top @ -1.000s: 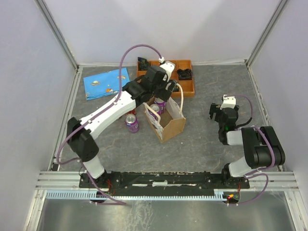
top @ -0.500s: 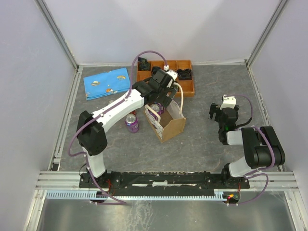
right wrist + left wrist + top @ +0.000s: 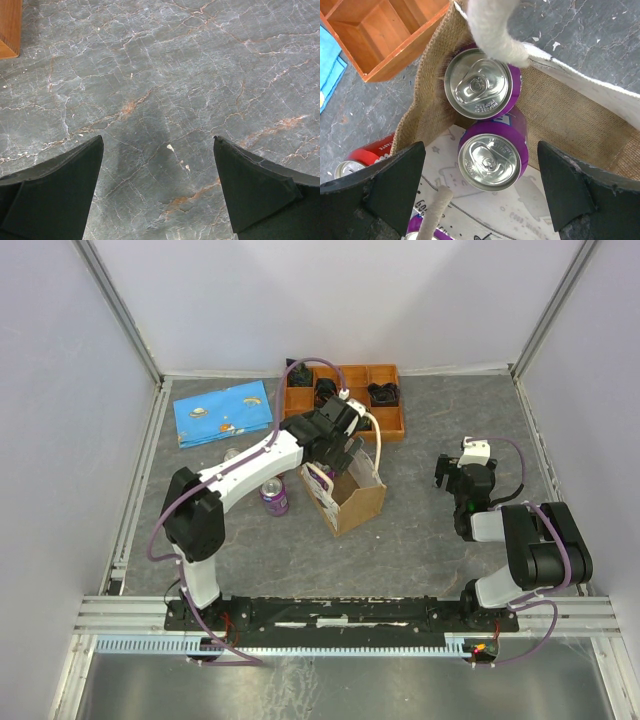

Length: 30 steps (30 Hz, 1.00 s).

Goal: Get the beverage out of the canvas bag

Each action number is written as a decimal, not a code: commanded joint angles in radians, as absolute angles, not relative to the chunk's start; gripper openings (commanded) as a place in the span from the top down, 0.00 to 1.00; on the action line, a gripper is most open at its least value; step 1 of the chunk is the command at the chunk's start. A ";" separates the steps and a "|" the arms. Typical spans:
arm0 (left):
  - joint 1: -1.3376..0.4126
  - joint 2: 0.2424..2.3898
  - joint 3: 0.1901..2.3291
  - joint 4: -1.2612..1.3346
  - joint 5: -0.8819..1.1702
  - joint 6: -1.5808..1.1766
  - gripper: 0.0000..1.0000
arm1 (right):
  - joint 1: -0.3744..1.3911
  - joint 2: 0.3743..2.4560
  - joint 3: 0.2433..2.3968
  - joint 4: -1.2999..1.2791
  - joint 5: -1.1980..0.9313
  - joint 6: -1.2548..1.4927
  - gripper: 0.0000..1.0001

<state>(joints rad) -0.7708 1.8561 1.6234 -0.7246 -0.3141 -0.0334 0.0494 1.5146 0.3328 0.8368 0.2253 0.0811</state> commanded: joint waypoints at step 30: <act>-0.761 1.969 1.558 -0.659 -0.254 -0.076 0.03 | 0.046 1.505 0.359 0.870 0.224 0.076 0.01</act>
<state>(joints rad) -0.7696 1.9469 1.5620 -0.6846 -0.2779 -0.0364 0.0494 1.5146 0.3328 0.8368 0.2256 0.0811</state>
